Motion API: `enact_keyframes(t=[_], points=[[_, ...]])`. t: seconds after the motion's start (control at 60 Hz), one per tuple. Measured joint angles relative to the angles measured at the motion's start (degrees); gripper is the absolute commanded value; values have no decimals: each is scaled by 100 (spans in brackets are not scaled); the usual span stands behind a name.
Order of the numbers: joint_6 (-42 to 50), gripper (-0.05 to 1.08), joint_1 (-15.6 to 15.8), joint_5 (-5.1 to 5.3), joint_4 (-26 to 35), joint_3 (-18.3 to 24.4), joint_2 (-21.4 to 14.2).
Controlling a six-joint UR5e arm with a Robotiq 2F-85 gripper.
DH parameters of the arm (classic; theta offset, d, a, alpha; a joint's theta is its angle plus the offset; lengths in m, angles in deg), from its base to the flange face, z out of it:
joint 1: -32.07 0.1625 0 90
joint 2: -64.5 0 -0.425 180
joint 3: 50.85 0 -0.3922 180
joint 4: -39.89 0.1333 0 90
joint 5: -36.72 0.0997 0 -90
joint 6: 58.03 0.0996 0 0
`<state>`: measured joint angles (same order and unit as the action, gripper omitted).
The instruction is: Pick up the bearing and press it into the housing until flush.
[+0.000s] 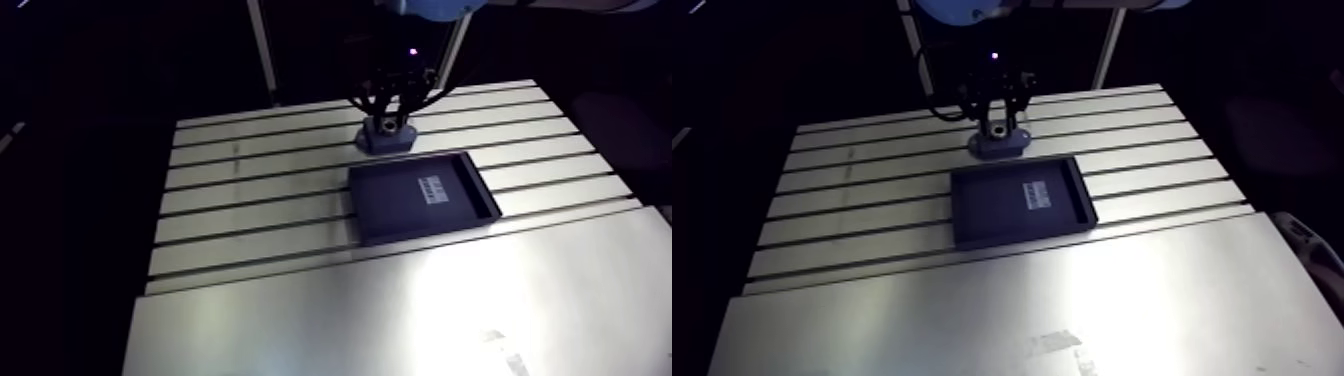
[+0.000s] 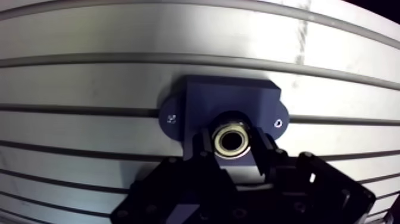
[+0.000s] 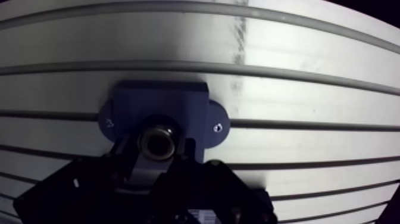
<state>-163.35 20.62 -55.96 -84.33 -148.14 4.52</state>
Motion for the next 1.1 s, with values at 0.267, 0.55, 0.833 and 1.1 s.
enact_keyframes(t=[0.267,0.55,0.833,1.1], points=[[-5,75,-12,0,-1,9,0],[-9,75,-10,7,4,54,20],[-10,75,-4,9,7,71,32],[-10,75,0,9,14,71,39]])
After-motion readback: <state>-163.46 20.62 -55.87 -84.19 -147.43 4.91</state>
